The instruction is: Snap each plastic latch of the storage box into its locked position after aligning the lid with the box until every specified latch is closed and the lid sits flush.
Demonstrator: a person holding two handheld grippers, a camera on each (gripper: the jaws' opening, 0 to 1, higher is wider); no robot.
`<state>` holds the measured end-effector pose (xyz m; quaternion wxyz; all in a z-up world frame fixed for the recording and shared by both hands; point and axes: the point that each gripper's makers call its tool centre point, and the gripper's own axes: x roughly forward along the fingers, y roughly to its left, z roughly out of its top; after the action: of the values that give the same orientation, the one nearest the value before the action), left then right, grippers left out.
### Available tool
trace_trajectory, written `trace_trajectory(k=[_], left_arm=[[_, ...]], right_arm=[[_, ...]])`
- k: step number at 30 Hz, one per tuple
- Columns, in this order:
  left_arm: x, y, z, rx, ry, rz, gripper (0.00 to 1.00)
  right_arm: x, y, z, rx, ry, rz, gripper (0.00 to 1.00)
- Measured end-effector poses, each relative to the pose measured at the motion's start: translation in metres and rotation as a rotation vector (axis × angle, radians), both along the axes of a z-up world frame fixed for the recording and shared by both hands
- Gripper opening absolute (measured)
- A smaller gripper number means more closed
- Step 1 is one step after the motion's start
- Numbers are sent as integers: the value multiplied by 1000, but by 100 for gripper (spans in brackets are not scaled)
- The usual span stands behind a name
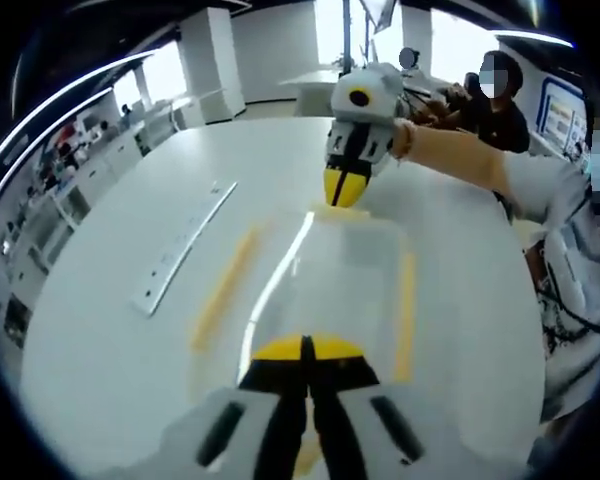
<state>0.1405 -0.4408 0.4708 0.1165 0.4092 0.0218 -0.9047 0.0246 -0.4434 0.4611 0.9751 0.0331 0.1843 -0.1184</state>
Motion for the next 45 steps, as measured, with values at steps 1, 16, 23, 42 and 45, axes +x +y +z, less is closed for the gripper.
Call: trace_trajectory(k=[1,16,23,42,45], left_arm=[[-1,1,0,-1,-3,-1,0],[-1,-6,2,8,-3,13,0],[0,-4,1,13,1,12,0],[0,-5,1,18,-5,15,0],[0,-5,2,21,-5,16,0]], right_arm=[[0,0,0,-11,11,-2,0],[-2,-3,-1,-28,115,6,0],[1,-2,-2,-17,137,7,0],[1,1,-10,11,207,18,0],[1,1,-7,28,221,17,0]])
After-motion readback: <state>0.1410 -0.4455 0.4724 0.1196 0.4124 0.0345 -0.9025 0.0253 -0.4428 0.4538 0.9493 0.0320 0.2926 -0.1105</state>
